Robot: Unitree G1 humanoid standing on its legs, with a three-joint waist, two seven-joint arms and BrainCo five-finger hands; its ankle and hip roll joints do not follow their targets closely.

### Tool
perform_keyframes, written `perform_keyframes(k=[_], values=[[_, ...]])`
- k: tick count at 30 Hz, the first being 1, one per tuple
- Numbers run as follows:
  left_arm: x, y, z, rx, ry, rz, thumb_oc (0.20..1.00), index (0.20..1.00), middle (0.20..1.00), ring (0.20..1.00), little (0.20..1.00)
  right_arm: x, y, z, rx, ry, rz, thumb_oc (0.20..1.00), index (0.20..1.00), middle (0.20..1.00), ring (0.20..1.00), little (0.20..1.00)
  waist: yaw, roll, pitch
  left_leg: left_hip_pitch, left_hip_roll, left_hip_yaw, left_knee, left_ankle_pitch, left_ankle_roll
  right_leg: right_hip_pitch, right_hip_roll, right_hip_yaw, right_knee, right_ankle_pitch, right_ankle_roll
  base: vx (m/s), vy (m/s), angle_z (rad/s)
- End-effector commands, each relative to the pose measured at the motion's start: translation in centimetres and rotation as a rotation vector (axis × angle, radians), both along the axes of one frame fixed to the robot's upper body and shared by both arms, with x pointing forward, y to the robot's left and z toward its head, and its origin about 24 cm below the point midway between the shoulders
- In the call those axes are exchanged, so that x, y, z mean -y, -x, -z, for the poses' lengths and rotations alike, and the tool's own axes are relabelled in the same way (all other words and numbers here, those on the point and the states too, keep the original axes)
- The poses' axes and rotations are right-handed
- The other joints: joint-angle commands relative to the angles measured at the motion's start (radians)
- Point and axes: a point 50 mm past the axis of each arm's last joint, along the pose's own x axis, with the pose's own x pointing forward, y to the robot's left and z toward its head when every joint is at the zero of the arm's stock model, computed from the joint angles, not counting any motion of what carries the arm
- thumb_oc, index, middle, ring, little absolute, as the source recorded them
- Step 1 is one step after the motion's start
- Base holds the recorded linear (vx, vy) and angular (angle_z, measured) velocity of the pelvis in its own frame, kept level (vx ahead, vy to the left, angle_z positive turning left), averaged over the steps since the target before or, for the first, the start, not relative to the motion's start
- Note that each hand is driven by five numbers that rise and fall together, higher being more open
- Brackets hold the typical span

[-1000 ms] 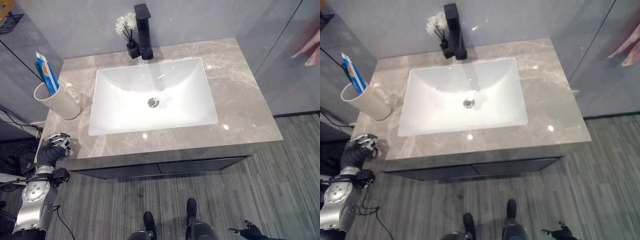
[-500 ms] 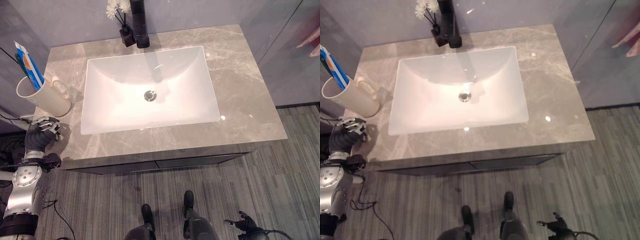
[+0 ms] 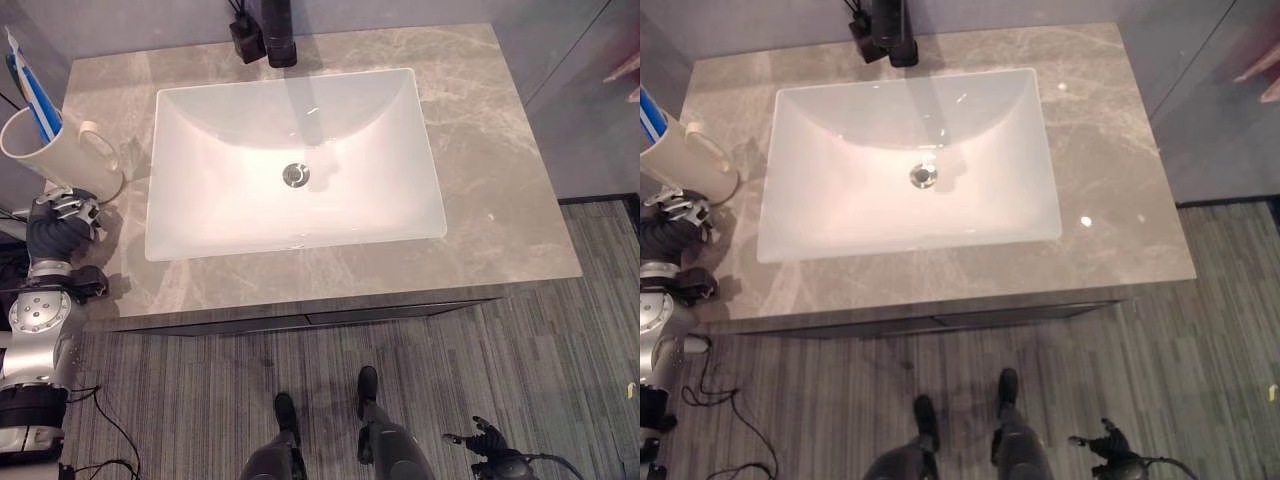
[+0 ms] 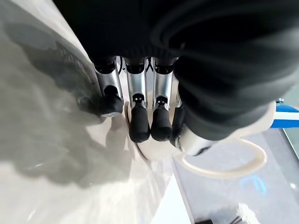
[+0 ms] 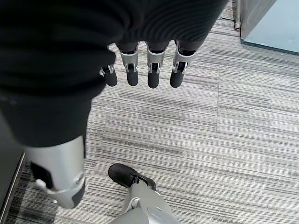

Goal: Put brush and paste in cup on sink, flatten towel.

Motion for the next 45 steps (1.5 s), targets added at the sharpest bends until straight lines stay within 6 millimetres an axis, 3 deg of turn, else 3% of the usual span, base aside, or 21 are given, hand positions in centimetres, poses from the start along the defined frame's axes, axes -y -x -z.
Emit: perform_keyframes(k=[1,11,29,34,36,40,45], values=[[-0.9,-0.3,-0.5,-0.031,-0.056,-0.041,0.2,0.2,0.2,0.2,0.2,-1.0,-1.4,-0.2,0.05,-0.011,0.002,1.0,1.0,1.0,1.0,1.0,-0.039,-0.023,0.012,-0.041,-0.002,-0.023,0.001,0.062,-0.006,0.064,-0.056,0.034,-0.001,0.035,0.09,0.0,0.0,0.0],[-1.1,-2.2,-2.6,-0.01,-0.064,-0.083,0.2,0.2,0.2,0.2,0.2,-1.6,-1.7,-0.4,0.075,-0.019,-0.032,1.0,1.0,1.0,1.0,1.0,-0.065,-0.035,0.015,-0.068,-0.002,-0.028,0.001,0.065,-0.008,0.035,-0.054,0.048,-0.001,0.041,0.092,0.0,0.0,0.0],[-1.5,-4.6,-8.5,0.05,-0.122,-0.167,0.2,0.2,0.2,0.2,0.2,-3.2,-2.6,-0.4,0.124,-0.069,-0.057,1.0,1.0,1.0,1.0,1.0,-0.096,-0.054,0.022,-0.123,0.004,-0.029,0.001,0.076,-0.011,-0.028,-0.037,0.085,-0.001,0.052,0.095,0.0,-0.001,-0.01],[-0.1,-4.8,-7.8,0.054,-0.143,-0.105,0.2,0.2,0.2,0.2,0.2,-3.3,-2.0,-0.1,0.101,-0.068,-0.05,1.0,1.0,1.0,1.0,1.0,-0.089,-0.053,0.019,-0.11,0.005,-0.034,0.001,0.069,-0.008,-0.018,-0.035,0.088,-0.001,0.044,0.091,0.0,0.0,0.0],[1.2,-4.0,-6.6,0.083,-0.147,-0.013,0.2,0.2,0.2,0.2,0.2,-2.9,-1.5,0.0,0.088,-0.062,-0.032,1.0,1.0,1.0,1.0,1.0,-0.075,-0.048,0.017,-0.092,0.003,-0.038,0.001,0.065,-0.007,0.0,-0.037,0.085,-0.001,0.035,0.087,0.0,0.0,0.0],[0.6,-2.2,-5.4,0.094,-0.137,-0.007,0.2,0.2,0.2,0.2,0.2,-2.5,-1.3,0.0,0.085,-0.054,-0.02,1.0,1.0,1.0,1.0,1.0,-0.063,-0.041,0.017,-0.086,0.0,-0.039,0.001,0.062,-0.005,0.006,-0.037,0.082,-0.001,0.034,0.085,-0.02,0.002,0.02],[-2.3,-0.1,-5.4,0.064,-0.186,-0.118,0.2,0.2,0.2,0.2,0.2,-1.8,-0.9,-0.1,0.072,-0.035,-0.026,1.0,1.0,1.0,1.0,1.0,-0.047,-0.036,0.02,-0.087,-0.001,-0.042,0.001,0.065,-0.006,0.012,-0.034,0.069,-0.001,0.033,0.083,0.0,-0.002,0.01]])
